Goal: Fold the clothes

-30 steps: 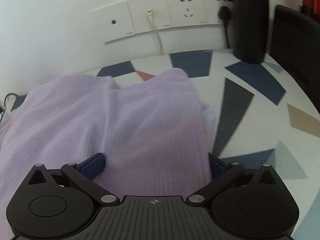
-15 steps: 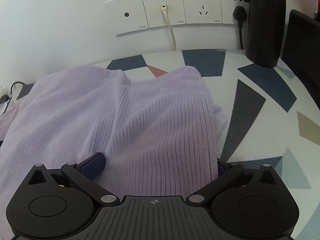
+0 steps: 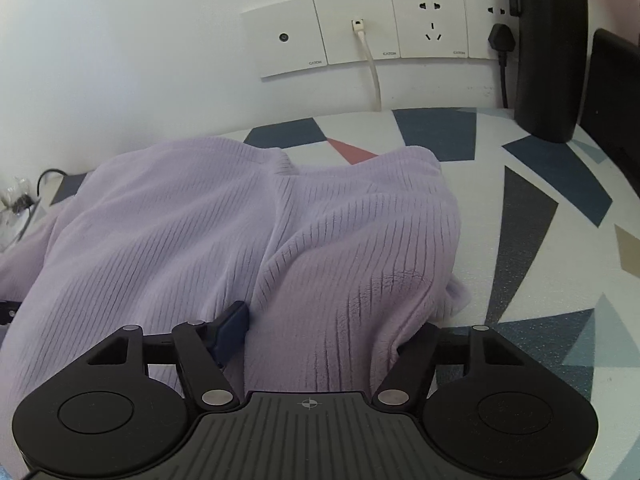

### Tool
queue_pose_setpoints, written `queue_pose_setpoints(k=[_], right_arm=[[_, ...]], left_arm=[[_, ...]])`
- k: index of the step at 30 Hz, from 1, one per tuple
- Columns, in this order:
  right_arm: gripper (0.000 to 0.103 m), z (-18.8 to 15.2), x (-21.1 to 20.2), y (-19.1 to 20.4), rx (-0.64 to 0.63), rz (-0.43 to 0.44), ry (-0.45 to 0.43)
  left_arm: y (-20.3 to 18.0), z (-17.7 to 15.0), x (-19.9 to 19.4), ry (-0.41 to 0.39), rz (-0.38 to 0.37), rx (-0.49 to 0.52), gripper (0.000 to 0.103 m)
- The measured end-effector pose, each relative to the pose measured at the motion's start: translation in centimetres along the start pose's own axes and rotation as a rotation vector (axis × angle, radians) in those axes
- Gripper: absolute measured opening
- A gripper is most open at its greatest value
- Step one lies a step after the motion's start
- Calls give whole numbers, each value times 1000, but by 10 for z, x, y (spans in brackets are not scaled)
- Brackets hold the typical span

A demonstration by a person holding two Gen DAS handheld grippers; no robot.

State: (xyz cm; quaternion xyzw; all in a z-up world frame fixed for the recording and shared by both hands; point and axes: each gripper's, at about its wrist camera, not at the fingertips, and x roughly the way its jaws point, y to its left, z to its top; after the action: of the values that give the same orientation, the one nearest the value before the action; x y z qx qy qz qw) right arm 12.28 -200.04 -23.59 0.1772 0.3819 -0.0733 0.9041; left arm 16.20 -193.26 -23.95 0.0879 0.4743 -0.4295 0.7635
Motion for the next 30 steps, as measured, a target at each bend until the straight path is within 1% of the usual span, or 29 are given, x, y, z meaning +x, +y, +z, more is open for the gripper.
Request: queue_pose_setpoints(k=[2, 3, 4, 9, 14, 20, 30], right_arm=[[68, 2, -1, -4, 13, 27, 5], [73, 2, 0, -5, 9, 34, 9], [75, 2, 0, -3, 2, 34, 11], [89, 1, 6, 9, -37, 2, 8], [95, 3, 10, 11, -52, -16, 17], [102, 5, 15, 12, -56, -26, 29], [102, 4, 13, 11, -45, -22, 11]], left_arm=[[1, 2, 0, 9, -3, -9, 103], [1, 3, 0, 13, -4, -13, 103], [1, 4, 0, 18, -4, -16, 103], [-3, 4, 0, 13, 24, -35, 103], [-5, 5, 1, 13, 43, -36, 103], [-6, 6, 0, 17, 43, -36, 103], [-7, 5, 0, 12, 47, -46, 103]])
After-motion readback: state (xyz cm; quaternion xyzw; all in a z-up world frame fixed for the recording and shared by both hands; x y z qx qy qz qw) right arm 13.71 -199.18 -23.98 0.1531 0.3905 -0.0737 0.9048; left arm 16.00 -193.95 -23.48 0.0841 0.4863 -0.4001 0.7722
